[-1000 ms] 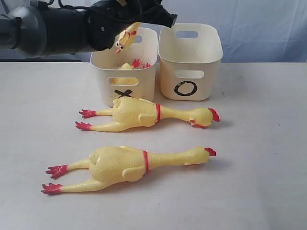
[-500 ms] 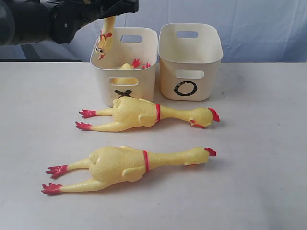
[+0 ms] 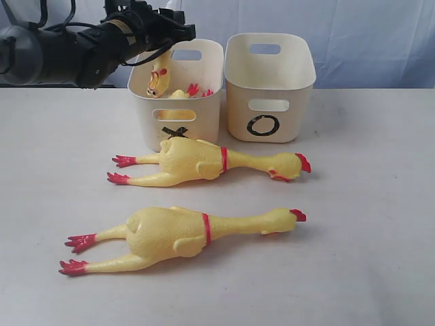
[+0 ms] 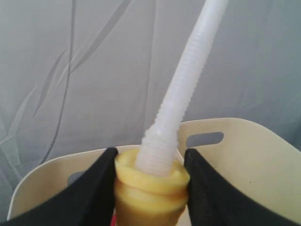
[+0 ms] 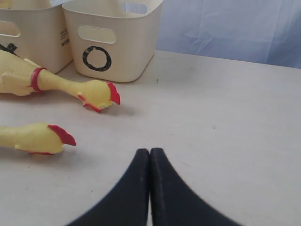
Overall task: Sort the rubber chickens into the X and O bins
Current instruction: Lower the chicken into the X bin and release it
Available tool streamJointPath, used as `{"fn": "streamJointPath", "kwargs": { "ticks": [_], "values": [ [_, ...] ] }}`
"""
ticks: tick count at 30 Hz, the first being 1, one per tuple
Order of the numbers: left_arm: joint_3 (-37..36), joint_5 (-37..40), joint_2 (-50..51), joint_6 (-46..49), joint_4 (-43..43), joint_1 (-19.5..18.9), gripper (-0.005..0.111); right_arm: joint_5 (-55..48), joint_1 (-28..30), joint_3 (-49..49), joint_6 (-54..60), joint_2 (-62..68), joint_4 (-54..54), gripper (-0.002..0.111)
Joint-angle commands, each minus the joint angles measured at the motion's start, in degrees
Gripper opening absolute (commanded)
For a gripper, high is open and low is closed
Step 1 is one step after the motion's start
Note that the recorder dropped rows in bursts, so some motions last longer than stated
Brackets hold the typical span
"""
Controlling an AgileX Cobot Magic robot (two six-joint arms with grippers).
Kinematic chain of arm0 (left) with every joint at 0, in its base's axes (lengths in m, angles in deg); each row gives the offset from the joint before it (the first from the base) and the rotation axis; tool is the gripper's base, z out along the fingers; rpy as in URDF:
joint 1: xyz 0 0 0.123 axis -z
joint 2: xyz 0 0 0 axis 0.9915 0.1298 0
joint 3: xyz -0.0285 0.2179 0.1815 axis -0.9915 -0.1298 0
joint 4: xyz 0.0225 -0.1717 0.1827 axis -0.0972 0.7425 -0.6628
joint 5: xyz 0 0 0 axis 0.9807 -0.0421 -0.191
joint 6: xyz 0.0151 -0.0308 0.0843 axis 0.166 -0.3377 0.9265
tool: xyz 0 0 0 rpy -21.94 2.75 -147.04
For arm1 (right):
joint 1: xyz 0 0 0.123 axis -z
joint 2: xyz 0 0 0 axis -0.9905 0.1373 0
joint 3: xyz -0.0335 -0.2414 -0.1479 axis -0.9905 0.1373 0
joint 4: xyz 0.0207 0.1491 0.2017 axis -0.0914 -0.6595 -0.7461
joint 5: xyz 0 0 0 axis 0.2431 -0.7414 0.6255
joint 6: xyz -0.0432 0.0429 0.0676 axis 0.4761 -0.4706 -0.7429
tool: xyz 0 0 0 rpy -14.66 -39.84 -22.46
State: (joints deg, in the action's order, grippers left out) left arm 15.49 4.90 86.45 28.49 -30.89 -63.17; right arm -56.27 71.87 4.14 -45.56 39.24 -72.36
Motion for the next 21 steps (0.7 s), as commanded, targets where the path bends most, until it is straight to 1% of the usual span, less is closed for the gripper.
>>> {"fn": "streamJointPath", "kwargs": {
  "ticks": [1,5,9,12,16,21],
  "values": [
    [0.33,-2.00,0.86,-2.31,-3.22,-0.94,0.000,0.73,-0.21,0.08,0.06,-0.20,-0.03,-0.001],
    [0.33,-1.50,1.34,-3.22,-3.60,-1.05,0.001,0.73,-0.21,0.08,0.06,-0.20,-0.03,-0.001],
    [0.33,0.82,1.56,-3.22,-3.60,-1.05,0.009,0.73,-0.21,0.08,0.06,-0.20,-0.03,-0.001],
    [0.33,2.28,1.79,-3.22,-3.60,-1.18,0.020,0.73,-0.21,0.08,0.06,-0.20,-0.03,-0.001],
    [0.33,2.29,1.79,-3.22,-3.60,-1.18,0.039,0.73,-0.21,0.08,0.06,-0.20,-0.03,-0.001],
    [0.33,2.29,1.79,-3.22,-3.60,-1.18,0.054,0.73,-0.21,0.08,0.06,-0.20,-0.03,-0.001]
  ]
}}
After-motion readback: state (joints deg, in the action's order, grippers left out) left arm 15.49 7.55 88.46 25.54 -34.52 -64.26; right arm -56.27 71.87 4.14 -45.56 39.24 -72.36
